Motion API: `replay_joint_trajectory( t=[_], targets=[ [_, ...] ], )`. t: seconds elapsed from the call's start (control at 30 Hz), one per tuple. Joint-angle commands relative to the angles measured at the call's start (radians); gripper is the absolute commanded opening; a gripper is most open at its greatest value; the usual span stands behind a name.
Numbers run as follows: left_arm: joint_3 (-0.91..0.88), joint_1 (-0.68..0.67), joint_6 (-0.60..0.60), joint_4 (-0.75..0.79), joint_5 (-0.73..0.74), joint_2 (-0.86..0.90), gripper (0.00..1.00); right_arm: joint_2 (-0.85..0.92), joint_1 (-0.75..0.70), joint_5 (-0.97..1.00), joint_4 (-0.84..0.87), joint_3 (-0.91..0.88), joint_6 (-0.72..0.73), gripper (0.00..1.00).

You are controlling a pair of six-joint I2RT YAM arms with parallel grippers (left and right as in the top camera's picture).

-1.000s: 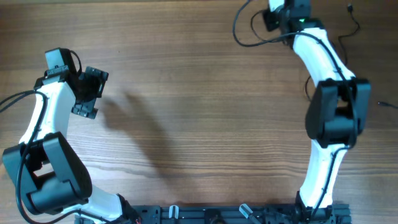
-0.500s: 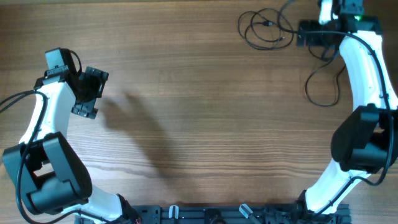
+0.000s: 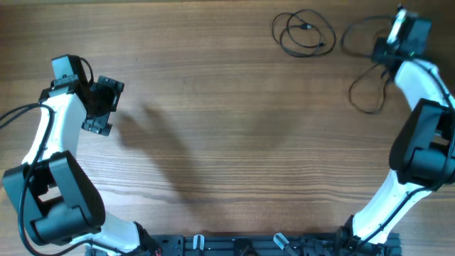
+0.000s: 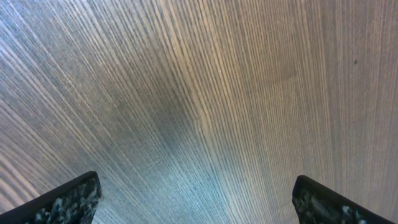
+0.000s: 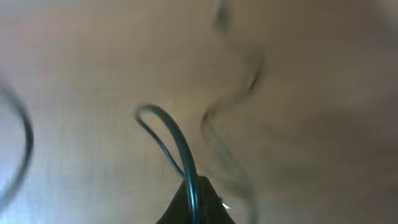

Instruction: Untangle cables

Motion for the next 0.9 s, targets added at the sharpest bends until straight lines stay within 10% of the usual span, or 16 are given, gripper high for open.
replay_joint_trajectory(
  t=[0.0, 0.33, 0.63, 0.73, 0.87],
  targets=[
    [-0.003, 0.006, 0.002, 0.000, 0.004, 0.010, 1.00, 0.002, -0.057, 0.048, -0.009, 0.260, -0.042, 0.04],
    [-0.003, 0.006, 0.002, 0.000, 0.004, 0.010, 1.00, 0.257, -0.122, 0.046, 0.249, 0.322, 0.130, 0.04],
    [-0.003, 0.006, 0.002, 0.000, 0.004, 0.010, 1.00, 0.533, -0.111, -0.096, 0.030, 0.763, 0.217, 0.06],
    [-0.003, 0.006, 0.002, 0.000, 0.004, 0.010, 1.00, 0.533, -0.111, -0.089, -0.078, 0.763, 0.220, 1.00],
    [-0.003, 0.006, 0.002, 0.000, 0.004, 0.010, 1.00, 0.469, -0.110, -0.089, -0.354, 0.763, 0.273, 1.00]
  ],
)
